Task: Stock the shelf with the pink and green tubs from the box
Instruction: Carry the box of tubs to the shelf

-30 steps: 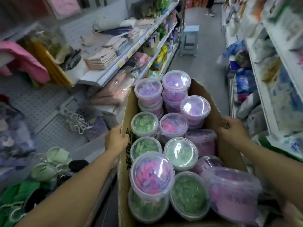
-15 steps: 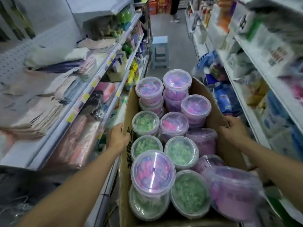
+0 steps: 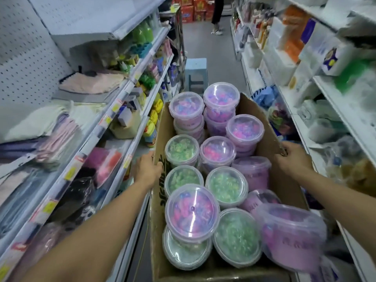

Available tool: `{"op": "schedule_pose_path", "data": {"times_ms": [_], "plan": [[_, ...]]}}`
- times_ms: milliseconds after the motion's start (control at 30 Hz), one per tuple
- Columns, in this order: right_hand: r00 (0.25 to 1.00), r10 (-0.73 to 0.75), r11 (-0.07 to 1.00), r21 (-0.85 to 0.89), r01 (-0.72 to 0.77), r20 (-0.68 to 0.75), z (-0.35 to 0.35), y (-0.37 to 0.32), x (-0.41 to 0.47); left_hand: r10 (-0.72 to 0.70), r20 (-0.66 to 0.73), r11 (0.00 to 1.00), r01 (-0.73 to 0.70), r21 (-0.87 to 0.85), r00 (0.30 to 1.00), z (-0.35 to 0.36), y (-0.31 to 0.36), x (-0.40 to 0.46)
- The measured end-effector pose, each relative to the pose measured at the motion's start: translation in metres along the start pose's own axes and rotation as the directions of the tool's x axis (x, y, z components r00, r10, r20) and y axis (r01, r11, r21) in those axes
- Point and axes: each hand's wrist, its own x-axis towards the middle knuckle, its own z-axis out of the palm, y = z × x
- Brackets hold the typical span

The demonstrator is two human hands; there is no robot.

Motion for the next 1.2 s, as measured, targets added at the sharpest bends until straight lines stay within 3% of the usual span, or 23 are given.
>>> {"op": "schedule_pose_path", "data": {"times_ms": [400, 567, 900, 1200], "plan": [[0.997, 0.074, 0.997, 0.014, -0.074, -0.022, 0.087, -0.075, 0.324, -0.007, 0.015, 1.0, 0.008, -0.026, 1.0, 0.066, 0.081, 0.346], [0.997, 0.066, 0.986, 0.159, -0.059, -0.035, 0.1, -0.106, 0.443, 0.066, 0.02, 0.994, -0.068, 0.082, 0.998, 0.082, 0.129, 0.482], [0.99, 0.138, 0.99, 0.03, -0.138, 0.016, 0.137, -0.116, 0.725, 0.052, 0.034, 0.997, -0.054, 0.052, 0.998, 0.177, 0.22, 0.728], [0.998, 0.065, 0.996, 0.062, -0.066, 0.018, 0.16, -0.174, 0.955, 0.003, 0.012, 1.0, -0.004, 0.029, 1.0, 0.224, 0.283, 0.93]]}}
